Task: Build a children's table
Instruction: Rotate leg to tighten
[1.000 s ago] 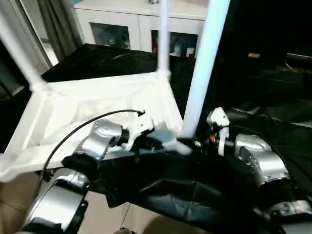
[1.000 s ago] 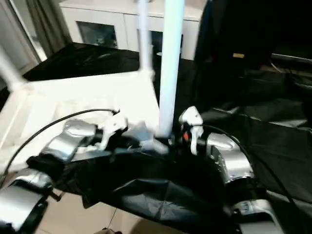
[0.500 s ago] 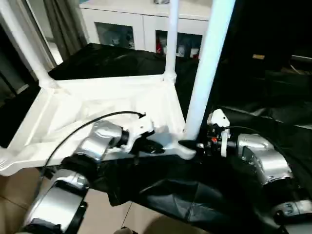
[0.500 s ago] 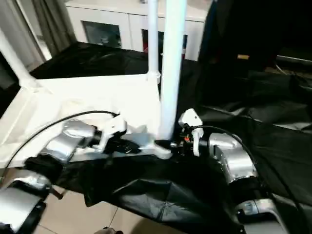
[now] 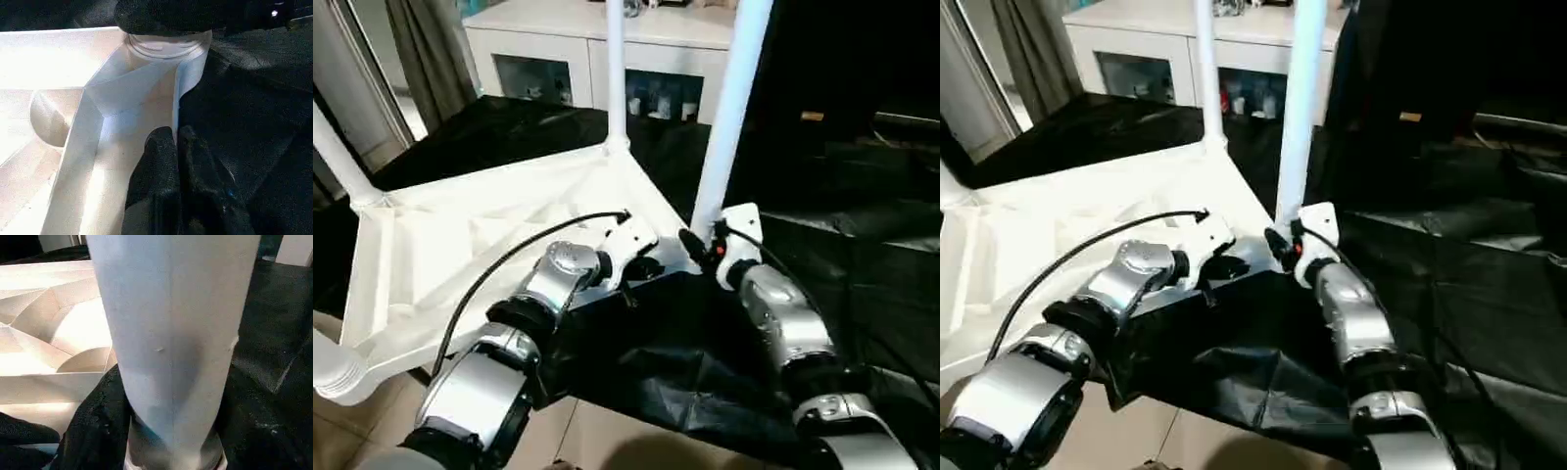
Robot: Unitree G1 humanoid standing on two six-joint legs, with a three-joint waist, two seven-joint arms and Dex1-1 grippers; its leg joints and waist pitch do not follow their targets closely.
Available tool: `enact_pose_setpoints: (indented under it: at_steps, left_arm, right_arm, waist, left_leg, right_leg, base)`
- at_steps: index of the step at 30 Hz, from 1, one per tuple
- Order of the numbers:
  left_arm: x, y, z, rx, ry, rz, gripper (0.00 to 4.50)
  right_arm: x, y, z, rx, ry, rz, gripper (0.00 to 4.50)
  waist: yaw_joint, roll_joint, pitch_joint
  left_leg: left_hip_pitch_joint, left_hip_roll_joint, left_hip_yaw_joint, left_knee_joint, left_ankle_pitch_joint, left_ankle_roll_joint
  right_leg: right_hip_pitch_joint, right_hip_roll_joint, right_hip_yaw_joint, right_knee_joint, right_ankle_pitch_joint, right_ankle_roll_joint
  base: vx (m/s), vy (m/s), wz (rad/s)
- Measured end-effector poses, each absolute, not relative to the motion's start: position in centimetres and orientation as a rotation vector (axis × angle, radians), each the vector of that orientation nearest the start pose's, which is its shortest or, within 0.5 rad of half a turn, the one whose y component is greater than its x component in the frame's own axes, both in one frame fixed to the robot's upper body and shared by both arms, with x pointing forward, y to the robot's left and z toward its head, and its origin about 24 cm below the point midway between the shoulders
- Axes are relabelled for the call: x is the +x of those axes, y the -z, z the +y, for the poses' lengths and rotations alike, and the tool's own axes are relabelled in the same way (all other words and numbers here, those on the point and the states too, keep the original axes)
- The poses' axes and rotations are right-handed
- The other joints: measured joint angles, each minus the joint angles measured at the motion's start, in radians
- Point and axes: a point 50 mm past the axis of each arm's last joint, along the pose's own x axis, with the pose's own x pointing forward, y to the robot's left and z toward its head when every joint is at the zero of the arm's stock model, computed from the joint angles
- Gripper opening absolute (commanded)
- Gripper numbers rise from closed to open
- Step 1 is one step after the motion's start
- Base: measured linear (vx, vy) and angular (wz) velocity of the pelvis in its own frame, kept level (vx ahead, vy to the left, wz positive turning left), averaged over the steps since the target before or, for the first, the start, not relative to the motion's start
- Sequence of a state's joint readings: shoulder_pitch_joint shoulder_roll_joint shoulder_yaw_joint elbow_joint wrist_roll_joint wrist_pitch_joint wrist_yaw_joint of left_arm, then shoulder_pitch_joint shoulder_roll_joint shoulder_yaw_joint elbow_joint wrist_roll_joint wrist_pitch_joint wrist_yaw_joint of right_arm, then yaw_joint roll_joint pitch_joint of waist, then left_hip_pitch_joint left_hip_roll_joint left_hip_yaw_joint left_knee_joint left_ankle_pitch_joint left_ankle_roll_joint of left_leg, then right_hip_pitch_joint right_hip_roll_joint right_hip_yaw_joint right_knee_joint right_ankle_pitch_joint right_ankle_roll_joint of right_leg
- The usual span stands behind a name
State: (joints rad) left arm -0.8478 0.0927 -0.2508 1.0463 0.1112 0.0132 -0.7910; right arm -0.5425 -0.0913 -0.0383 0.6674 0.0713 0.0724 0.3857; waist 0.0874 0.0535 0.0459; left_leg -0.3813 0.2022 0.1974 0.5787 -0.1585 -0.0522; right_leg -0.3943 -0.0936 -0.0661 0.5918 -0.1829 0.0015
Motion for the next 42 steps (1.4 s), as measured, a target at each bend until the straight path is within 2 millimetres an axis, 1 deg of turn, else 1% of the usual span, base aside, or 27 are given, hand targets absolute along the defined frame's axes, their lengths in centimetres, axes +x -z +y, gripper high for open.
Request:
enact_pose_setpoints:
  at_steps: [2, 4, 6, 9, 11, 14, 17, 19, 21, 23, 24, 26, 28, 30, 34, 37, 38, 42]
  left_arm:
    - [35.4, -4.7, 7.0, 0.387, 1.066, 0.396, 0.0]
    - [35.4, -4.8, 7.3, 0.386, 1.104, 0.393, 0.0]
    - [35.3, -4.9, 7.6, 0.384, 1.137, 0.395, 0.0]
    - [34.8, -5.2, 9.0, 0.369, 1.232, 0.406, 0.0]
    - [34.3, -5.2, 9.7, 0.351, 1.296, 0.414, 0.0]
    - [34.0, -5.5, 10.4, 0.359, 1.366, 0.439, 0.0]
    - [33.7, -5.6, 10.8, 0.371, 1.431, 0.462, 0.0]
    - [33.5, -5.6, 10.9, 0.372, 1.454, 0.472, 0.0]
    - [33.3, -5.6, 11.1, 0.375, 1.473, 0.479, 0.0]
    - [33.2, -5.6, 11.1, 0.37, 1.478, 0.478, 0.0]
    - [33.2, -5.6, 11.1, 0.37, 1.478, 0.479, 0.0]
    - [33.2, -5.6, 11.1, 0.372, 1.476, 0.477, 0.0]
    - [33.3, -5.5, 11.0, 0.38, 1.46, 0.467, 0.0]
    - [33.6, -5.4, 10.7, 0.394, 1.422, 0.459, 0.0]
    - [34.3, -5.2, 10.2, 0.397, 1.3, 0.44, 0.0]
    - [35.0, -5.1, 9.3, 0.381, 1.183, 0.426, 0.0]
    - [35.0, -5.1, 9.1, 0.376, 1.171, 0.423, 0.0]
    - [35.2, -4.8, 8.0, 0.349, 1.092, 0.403, 0.0]
  right_arm:
    - [34.2, -4.0, -12.8, 0.019, -0.484, 0.214, 2.91]
    - [34.0, -4.3, -13.5, -0.008, -0.572, 0.214, 3.14]
    - [33.7, -4.4, -14.0, -0.016, -0.639, 0.214, 3.26]
    - [32.7, -5.0, -15.5, -0.032, -0.813, 0.229, 3.26]
    - [32.0, -5.1, -16.4, -0.025, -0.926, 0.259, 3.26]
    - [31.5, -5.2, -16.8, -0.023, -1.02, 0.288, 3.26]
    - [31.1, -5.1, -16.8, -0.039, -1.096, 0.32, 3.26]
    - [30.9, -5.0, -16.6, -0.039, -1.124, 0.331, 2.93]
    - [30.8, -5.0, -16.7, -0.035, -1.151, 0.348, 2.9]
    - [30.7, -5.2, -16.8, -0.047, -1.163, 0.353, 2.68]
    - [30.7, -5.2, -16.7, -0.047, -1.164, 0.354, 2.55]
    - [30.7, -5.3, -16.7, -0.06, -1.167, 0.35, 2.54]
    - [30.8, -5.3, -16.6, -0.062, -1.156, 0.347, 2.44]
    - [31.0, -5.2, -16.4, -0.06, -1.122, 0.337, 2.37]
    - [31.9, -4.8, -15.7, -0.057, -0.951, 0.293, 2.17]
    - [33.1, -4.6, -15.0, -0.059, -0.752, 0.265, 2.05]
    - [33.2, -4.6, -14.9, -0.061, -0.724, 0.263, 2.02]
    - [33.8, -4.2, -13.7, -0.017, -0.558, 0.242, 1.99]
  waist:
    - [-0.001, 0.0, 0.0]
    - [0.0, 0.002, 0.001]
    - [0.002, 0.002, 0.001]
    - [0.006, 0.004, -0.001]
    - [0.013, 0.004, -0.001]
    - [0.025, 0.004, -0.001]
    - [0.032, 0.004, -0.001]
    - [0.033, 0.004, 0.0]
    - [0.032, 0.004, 0.0]
    - [0.032, 0.004, 0.0]
    - [0.031, 0.004, 0.0]
    - [0.031, 0.002, 0.001]
    - [0.032, -0.003, 0.002]
    - [0.032, -0.003, 0.002]
    - [0.024, -0.004, 0.002]
    - [0.008, -0.005, 0.002]
    - [0.004, -0.005, 0.003]
    - [-0.003, -0.005, 0.002]
  left_leg:
    - [0.0, 0.0, 0.0, 0.0, 0.0, 0.0]
    - [-0.002, 0.0, 0.0, -0.001, 0.0, 0.0]
    - [-0.002, 0.0, 0.0, -0.001, 0.0, 0.0]
    - [-0.004, 0.002, 0.0, -0.002, 0.0, 0.0]
    - [-0.006, 0.004, 0.0, -0.001, 0.0, 0.001]
    - [-0.009, 0.004, 0.001, -0.001, 0.002, 0.006]
    - [-0.01, 0.004, 0.001, 0.0, 0.0, 0.003]
    - [-0.01, 0.003, 0.001, 0.001, -0.001, 0.001]
    - [-0.009, 0.003, 0.002, 0.002, -0.001, 0.001]
    - [-0.009, 0.003, 0.002, 0.003, 0.0, 0.001]
    - [-0.009, 0.003, 0.002, 0.003, 0.0, 0.001]
    - [-0.008, 0.004, 0.002, 0.003, 0.0, 0.001]
    - [-0.007, 0.004, 0.002, 0.003, 0.0, 0.001]
    - [-0.007, 0.003, 0.002, 0.004, 0.0, 0.001]
    - [-0.004, 0.003, 0.002, 0.005, 0.0, 0.001]
    - [-0.004, 0.003, 0.002, 0.005, 0.0, 0.0]
    - [-0.004, 0.003, 0.002, 0.005, 0.0, 0.0]
    - [-0.003, 0.002, 0.002, 0.004, 0.0, 0.0]
  right_leg:
    - [0.0, 0.0, 0.0, 0.0, 0.0, 0.0]
    - [-0.002, 0.0, 0.0, 0.001, 0.002, -0.001]
    - [-0.002, 0.0, 0.0, 0.002, 0.007, -0.006]
    - [-0.005, 0.001, -0.002, 0.003, 0.006, -0.003]
    - [-0.006, 0.002, -0.003, 0.004, 0.002, -0.002]
    - [-0.01, 0.002, -0.003, 0.004, 0.0, -0.003]
    - [-0.009, 0.001, -0.003, 0.004, 0.0, -0.003]
    - [-0.009, 0.001, -0.003, 0.004, 0.001, -0.004]
    - [-0.008, 0.0, -0.002, 0.004, 0.001, -0.004]
    - [-0.008, 0.0, -0.002, 0.005, 0.001, -0.004]
    - [-0.008, 0.0, -0.002, 0.005, 0.001, -0.004]
    - [-0.008, 0.0, -0.002, 0.006, 0.001, -0.004]
    - [-0.007, 0.0, -0.002, 0.007, 0.001, -0.004]
    - [-0.007, 0.0, -0.001, 0.007, 0.001, -0.004]
    - [-0.005, 0.0, 0.0, 0.009, 0.001, -0.004]
    - [-0.005, 0.0, 0.0, 0.008, -0.001, 0.0]
    - [-0.005, 0.0, 0.0, 0.007, -0.001, 0.0]
    - [-0.004, 0.0, 0.0, 0.005, 0.0, 0.0]
  base:
    - [0.0, 0.0, 0.0]
    - [0.0, 0.0, 0.0]
    - [0.0, 0.0, 0.0]
    - [0.019, -0.004, -0.01]
    - [0.059, -0.008, -0.02]
    - [0.0, 0.0, 0.0]
    - [0.0, 0.0, 0.0]
    - [0.0, 0.0, 0.0]
    - [0.0, 0.0, 0.0]
    - [0.0, 0.0, 0.0]
    - [0.0, 0.0, 0.0]
    - [0.0, 0.0, 0.0]
    - [0.0, 0.0, 0.0]
    - [0.0, 0.0, 0.0]
    - [0.0, 0.0, 0.0]
    - [0.0, 0.0, 0.0]
    - [0.0, 0.0, 0.0]
    - [0.0, 0.0, 0.0]
